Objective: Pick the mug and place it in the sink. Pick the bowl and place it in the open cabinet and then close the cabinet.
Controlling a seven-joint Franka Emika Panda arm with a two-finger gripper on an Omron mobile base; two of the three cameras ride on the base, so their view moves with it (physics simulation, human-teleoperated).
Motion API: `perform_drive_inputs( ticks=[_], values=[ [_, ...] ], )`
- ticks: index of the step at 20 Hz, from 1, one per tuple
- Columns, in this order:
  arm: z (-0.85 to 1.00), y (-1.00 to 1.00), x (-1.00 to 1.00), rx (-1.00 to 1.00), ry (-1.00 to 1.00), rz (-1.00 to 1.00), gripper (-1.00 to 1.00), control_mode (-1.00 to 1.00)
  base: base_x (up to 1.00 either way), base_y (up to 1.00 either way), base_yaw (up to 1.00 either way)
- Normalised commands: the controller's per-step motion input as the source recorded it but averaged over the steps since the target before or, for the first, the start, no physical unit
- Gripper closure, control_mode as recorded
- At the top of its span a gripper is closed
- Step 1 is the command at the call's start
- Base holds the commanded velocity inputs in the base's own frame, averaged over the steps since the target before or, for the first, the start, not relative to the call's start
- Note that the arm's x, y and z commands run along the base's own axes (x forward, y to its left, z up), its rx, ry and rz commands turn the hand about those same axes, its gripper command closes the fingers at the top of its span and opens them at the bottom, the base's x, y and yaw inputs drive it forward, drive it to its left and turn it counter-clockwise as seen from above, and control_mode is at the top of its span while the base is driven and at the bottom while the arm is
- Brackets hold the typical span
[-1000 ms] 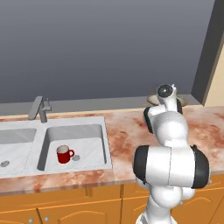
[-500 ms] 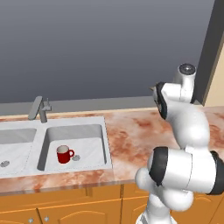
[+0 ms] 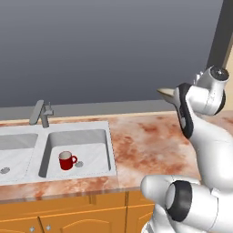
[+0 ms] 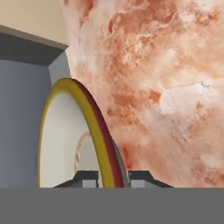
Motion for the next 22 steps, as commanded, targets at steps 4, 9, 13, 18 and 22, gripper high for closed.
perform_drive_inputs(
  ticks=[4, 9, 13, 18, 22],
  values=[
    [0.21, 0.29, -0.66, -0.11, -0.14, 0.18, 1.00, -1.00, 0.00, 0.00, 0.00],
    [0.32, 0.27, -0.62, -0.07, -0.02, 0.09, 1.00, -1.00, 0.00, 0.00, 0.00],
    [0.42, 0.00, -0.66, 0.00, 0.02, 0.00, 1.00, -1.00, 0.00, 0.00, 0.00],
    [0.40, 0.02, -0.54, 0.00, 0.12, 0.00, 1.00, -1.00, 0.00, 0.00, 0.00],
    [0.32, 0.00, -0.58, 0.00, 0.11, 0.00, 1.00, -1.00, 0.00, 0.00, 0.00]
  ],
)
